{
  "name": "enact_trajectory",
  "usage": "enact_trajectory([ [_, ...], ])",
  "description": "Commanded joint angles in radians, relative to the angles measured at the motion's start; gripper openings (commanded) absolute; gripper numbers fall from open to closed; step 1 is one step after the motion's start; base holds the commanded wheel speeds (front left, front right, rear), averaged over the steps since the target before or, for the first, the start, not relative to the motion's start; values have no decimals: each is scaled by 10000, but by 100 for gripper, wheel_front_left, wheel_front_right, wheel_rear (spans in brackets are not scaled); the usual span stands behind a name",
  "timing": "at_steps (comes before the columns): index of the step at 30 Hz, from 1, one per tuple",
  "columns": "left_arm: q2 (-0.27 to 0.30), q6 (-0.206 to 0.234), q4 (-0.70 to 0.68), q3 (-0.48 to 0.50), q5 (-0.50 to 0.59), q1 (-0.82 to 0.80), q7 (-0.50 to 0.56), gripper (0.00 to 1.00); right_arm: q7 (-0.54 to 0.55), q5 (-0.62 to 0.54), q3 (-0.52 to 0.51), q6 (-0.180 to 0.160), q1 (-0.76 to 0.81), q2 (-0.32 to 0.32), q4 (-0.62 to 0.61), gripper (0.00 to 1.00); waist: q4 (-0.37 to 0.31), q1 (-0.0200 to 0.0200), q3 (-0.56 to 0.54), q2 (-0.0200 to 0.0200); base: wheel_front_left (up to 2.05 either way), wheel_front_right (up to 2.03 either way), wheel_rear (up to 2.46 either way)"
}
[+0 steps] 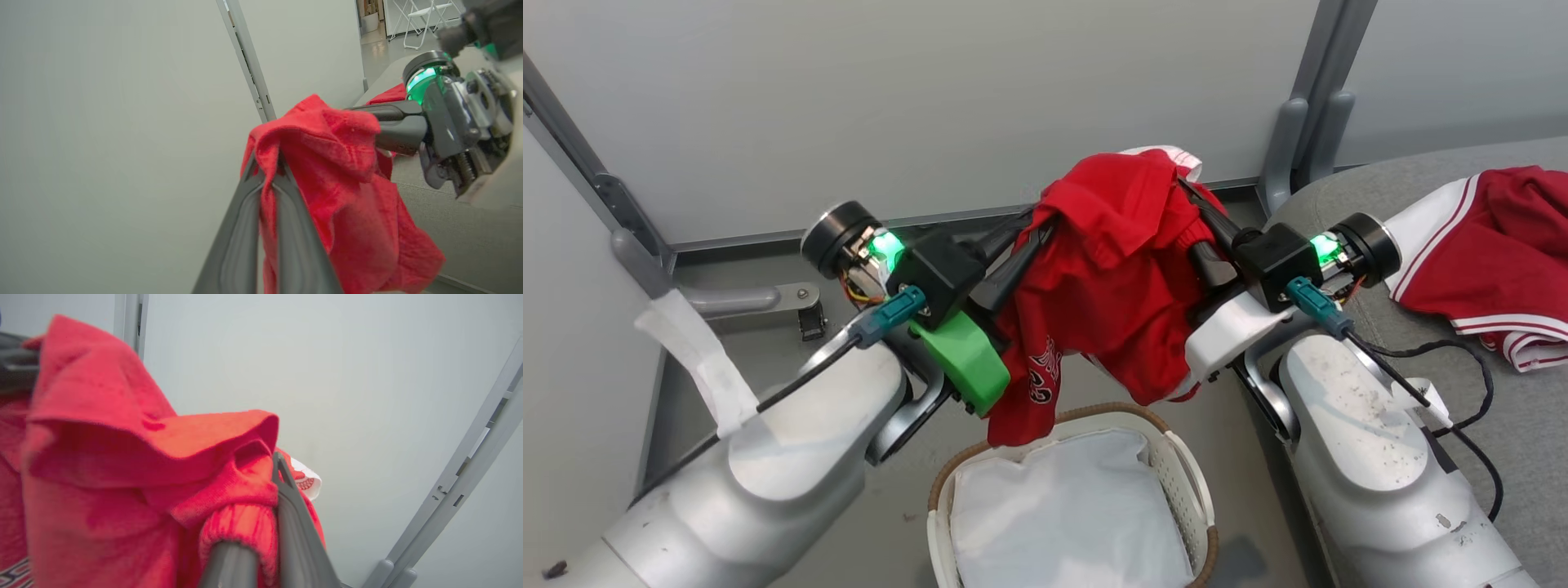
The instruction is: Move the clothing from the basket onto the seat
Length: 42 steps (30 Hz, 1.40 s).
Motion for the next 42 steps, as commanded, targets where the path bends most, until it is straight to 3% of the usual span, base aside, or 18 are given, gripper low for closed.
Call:
enact_trajectory([
  [1, -52, 124, 88, 119, -108, 313, -118, 72, -48, -58, -85, -14, -66, -32, -79, 0, -5, 1, 5, 46, 0, 0, 0],
  [2, -113, 172, 159, 188, -226, 559, -193, 95, -48, -70, -159, -14, -57, -32, -144, 0, -6, 1, 15, 46, 0, 0, 0],
  [3, -162, 213, 218, 236, -307, 742, -220, 100, -48, -100, -213, -14, -51, -30, -180, 0, -5, 1, 24, 46, 0, 0, 0],
  [11, -651, 215, 537, 868, -390, 2127, -361, 100, -48, -360, -857, -14, 41, -33, -306, 0, 39, 1, 177, 46, 0, 0, 0],
  [24, -1163, -183, 614, 2527, 632, 3566, -360, 100, -49, -742, -1634, -14, -203, -35, -413, 0, -458, 1, 854, 46, 0, 0, 0],
  [30, -1354, -365, 497, 3101, 1193, 3585, -361, 100, -48, -920, -2099, -14, -513, -35, -637, 0, -1379, 1, 1512, 46, 0, 0, 0],
  [42, -1116, -655, 398, 3445, 2182, 2918, -360, 100, -48, -972, -3544, -14, -670, -18, -1313, 0, -4112, 1, 2876, 46, 0, 0, 0],
])
